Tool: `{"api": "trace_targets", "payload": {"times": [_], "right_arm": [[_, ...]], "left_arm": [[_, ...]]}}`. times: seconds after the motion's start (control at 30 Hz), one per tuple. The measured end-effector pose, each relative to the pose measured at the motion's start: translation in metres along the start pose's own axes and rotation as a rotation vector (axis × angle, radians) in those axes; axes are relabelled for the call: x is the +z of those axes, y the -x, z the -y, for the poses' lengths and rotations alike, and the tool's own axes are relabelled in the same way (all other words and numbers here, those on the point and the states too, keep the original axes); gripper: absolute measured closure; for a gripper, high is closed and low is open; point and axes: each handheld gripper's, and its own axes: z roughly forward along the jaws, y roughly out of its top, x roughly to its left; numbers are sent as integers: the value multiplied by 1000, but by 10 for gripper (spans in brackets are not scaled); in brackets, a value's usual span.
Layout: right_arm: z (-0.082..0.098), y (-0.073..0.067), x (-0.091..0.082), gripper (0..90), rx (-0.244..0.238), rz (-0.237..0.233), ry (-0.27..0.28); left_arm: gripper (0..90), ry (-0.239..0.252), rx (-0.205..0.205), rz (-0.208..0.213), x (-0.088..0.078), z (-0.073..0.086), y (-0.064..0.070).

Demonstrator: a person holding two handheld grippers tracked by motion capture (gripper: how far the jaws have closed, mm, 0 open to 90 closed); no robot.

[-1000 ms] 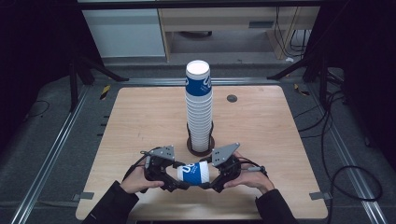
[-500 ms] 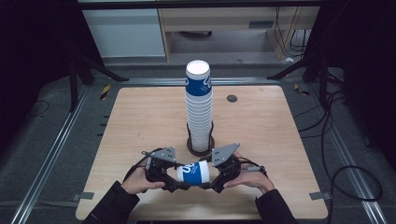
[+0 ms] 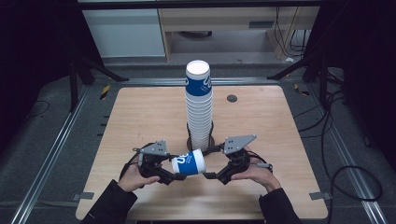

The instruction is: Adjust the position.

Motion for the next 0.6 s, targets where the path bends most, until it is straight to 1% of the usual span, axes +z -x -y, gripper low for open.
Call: {"api": "trace_targets", "payload": {"times": [0.1, 0.13, 0.2, 0.3, 0.47, 0.6], "right_arm": [[-1, 4, -7, 68, 37, 22, 49], [-1, 5, -8, 68, 52, 27, 62], [-2, 7, -10, 69, 72, 34, 84], [-2, 7, -11, 66, 89, 25, 96], [-2, 5, -7, 63, 100, -12, 105], [-3, 5, -5, 60, 106, -38, 112]], "left_arm": [[264, 50, -7, -21, -5, 0, -2], [264, 69, -11, -21, -7, 0, -3], [264, 97, -7, -21, -8, -1, -2], [264, 123, 9, -15, -8, -2, 0], [264, 130, 28, -4, -5, -4, 5], [264, 132, 41, 16, -2, -5, 8]]}}
